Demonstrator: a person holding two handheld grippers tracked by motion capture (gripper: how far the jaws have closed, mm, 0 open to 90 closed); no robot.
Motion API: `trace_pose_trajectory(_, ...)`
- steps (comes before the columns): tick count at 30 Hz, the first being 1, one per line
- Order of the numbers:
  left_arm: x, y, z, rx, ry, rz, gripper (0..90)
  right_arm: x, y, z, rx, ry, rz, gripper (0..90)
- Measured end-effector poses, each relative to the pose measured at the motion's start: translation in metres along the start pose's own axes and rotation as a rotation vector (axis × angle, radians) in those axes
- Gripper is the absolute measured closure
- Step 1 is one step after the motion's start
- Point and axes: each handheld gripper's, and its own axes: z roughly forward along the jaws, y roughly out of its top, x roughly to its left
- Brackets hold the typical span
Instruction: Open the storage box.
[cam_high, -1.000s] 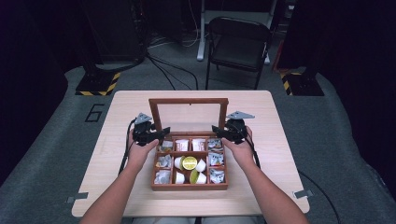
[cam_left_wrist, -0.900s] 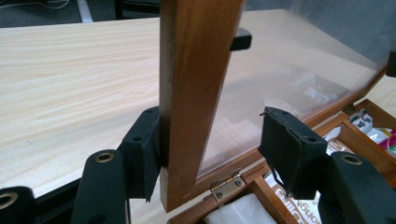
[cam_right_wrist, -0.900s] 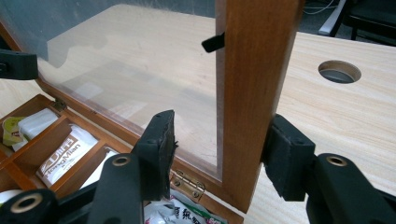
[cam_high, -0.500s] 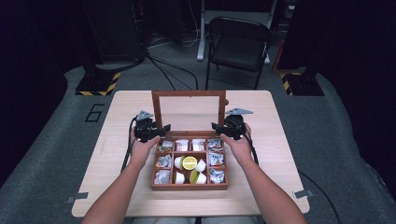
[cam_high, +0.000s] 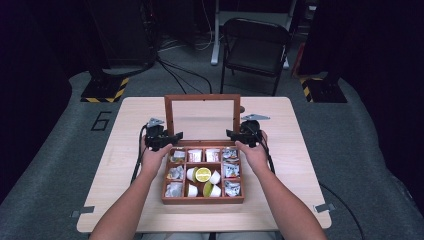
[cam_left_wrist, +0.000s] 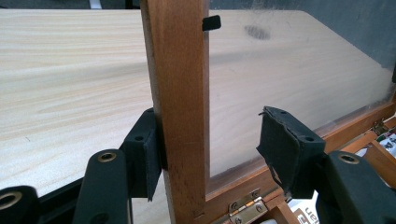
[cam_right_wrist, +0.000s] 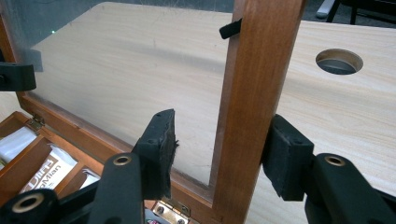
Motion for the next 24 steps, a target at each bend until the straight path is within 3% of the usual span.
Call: trace_pose_trajectory(24, 0.0049, 0.0002, 0.0067, 0.005, -0.007, -0.063, 41.8, -0.0067, 0.0014, 0.0096, 0.021, 0.008, 0.040, 47.4)
